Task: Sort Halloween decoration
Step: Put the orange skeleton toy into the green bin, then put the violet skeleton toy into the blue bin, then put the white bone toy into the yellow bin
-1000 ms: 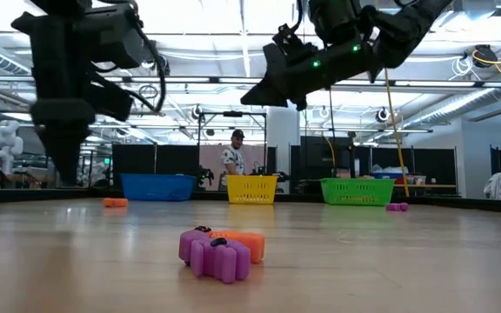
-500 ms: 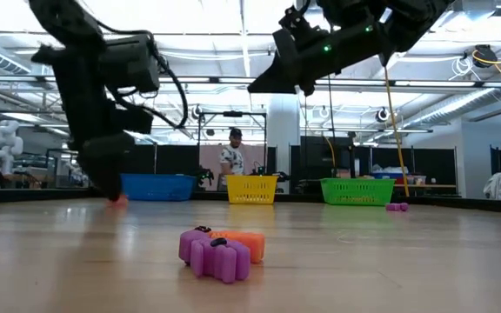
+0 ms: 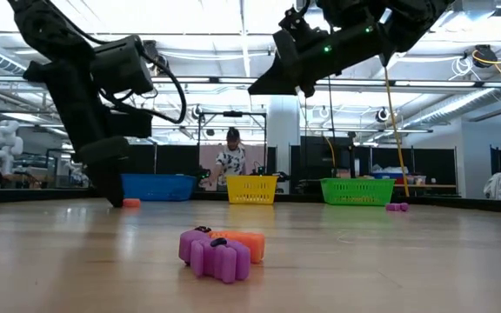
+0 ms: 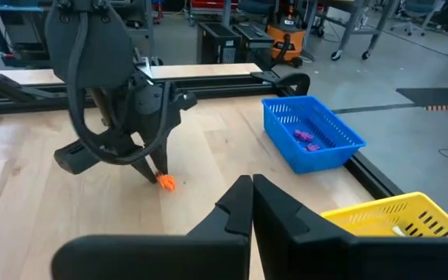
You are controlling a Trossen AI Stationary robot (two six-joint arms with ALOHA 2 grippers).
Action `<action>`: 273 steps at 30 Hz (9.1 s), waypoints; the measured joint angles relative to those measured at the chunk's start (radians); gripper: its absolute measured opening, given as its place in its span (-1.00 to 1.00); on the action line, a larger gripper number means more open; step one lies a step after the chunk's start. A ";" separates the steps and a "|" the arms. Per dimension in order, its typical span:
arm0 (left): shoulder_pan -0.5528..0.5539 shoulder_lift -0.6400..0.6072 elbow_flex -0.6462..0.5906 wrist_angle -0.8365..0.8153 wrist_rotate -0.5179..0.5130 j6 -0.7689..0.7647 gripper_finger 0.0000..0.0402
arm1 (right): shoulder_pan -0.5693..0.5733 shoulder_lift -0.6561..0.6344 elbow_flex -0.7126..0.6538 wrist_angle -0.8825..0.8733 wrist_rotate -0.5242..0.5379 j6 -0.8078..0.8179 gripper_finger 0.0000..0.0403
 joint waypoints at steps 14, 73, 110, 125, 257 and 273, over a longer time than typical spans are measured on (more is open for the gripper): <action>-0.060 0.001 -0.005 0.164 0.060 0.105 -0.95 | 0.058 0.000 0.000 -0.106 -0.033 -0.063 -1.00; -0.045 -0.004 0.000 0.616 0.582 -0.044 -0.32 | 0.307 0.354 0.366 -0.437 0.254 -0.354 -0.91; -0.112 -0.004 -0.079 0.852 0.303 0.132 -0.15 | -0.672 0.148 0.220 -1.146 0.036 0.132 -0.83; -0.112 -0.004 -0.079 0.871 0.280 0.176 -0.15 | -0.617 -0.021 0.239 -1.214 0.059 0.055 -0.32; 0.046 -0.655 -0.481 0.909 0.060 0.316 -0.15 | -0.264 0.731 1.113 -0.525 -0.159 0.182 -0.71; 0.046 -0.655 -0.481 0.889 0.060 0.313 -0.15 | -0.111 0.284 0.626 -0.938 -0.055 0.072 -1.00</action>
